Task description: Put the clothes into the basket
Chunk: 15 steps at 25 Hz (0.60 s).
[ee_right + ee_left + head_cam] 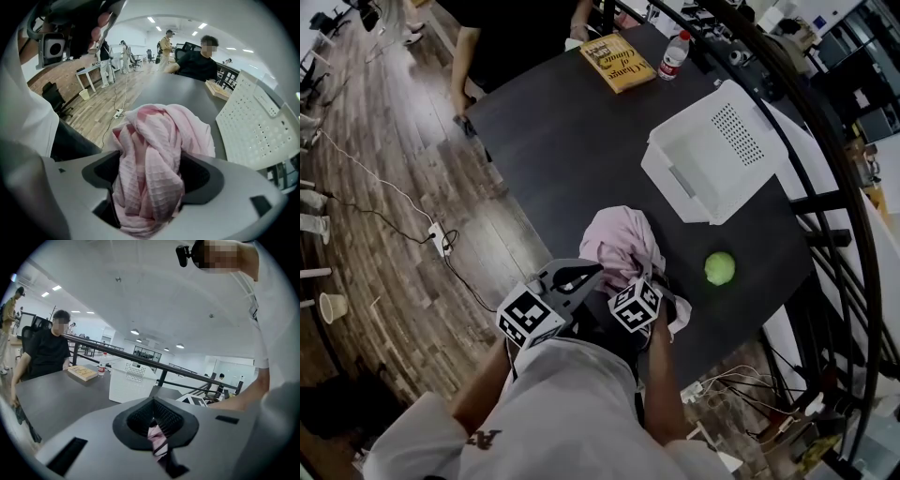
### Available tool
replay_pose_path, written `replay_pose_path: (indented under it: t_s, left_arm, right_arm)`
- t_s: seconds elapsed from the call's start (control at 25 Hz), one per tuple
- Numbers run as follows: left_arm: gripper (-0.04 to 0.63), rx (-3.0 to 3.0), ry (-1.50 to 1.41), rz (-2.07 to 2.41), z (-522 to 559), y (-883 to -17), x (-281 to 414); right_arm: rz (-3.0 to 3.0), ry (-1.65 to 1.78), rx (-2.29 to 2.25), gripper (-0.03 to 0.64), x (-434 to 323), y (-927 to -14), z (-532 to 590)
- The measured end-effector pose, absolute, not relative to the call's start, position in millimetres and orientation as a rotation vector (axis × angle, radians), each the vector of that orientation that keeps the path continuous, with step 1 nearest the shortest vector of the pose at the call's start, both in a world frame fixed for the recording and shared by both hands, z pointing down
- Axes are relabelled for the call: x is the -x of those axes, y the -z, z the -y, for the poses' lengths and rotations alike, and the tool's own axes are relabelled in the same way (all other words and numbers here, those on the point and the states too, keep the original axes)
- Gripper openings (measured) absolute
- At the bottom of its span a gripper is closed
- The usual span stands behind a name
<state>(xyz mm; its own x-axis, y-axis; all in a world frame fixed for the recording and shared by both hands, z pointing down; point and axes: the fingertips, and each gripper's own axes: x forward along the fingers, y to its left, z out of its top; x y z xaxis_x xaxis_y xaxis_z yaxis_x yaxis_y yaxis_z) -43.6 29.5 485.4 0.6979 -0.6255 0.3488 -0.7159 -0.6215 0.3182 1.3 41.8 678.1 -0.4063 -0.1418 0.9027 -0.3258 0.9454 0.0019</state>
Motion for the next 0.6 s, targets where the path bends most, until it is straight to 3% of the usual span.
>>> replay_pose_path:
  t_s: [0.08, 0.24, 0.32, 0.44, 0.6]
  left_arm:
    - [0.003, -2.464, -0.295, 1.04, -31.7, -487.2, 44.7]
    - [0.003, -2.473, -0.277, 1.052, -31.4, -483.6, 45.1]
    - [0.003, -2.477, -0.277, 1.051, -31.7, -482.5, 45.5]
    - [0.003, -2.476, -0.28, 1.054, -33.0, -482.7, 46.1]
    - [0.003, -2.486, -0.278, 1.048, -33.1, -480.5, 45.8]
  right_arm:
    - [2.015, -0.234, -0.342, 0.413, 0.3, -680.6, -41.0]
    - [2.058, -0.263, -0.357, 0.219, 4.6, -679.5, -38.5]
    - [2.067, -0.271, -0.371, 0.154, 6.0, -677.2, -37.3]
    - [2.085, -0.308, -0.392, 0.109, 4.9, -671.2, -36.6]
    - [2.134, -0.394, -0.422, 0.098, 3.6, -657.9, -34.6]
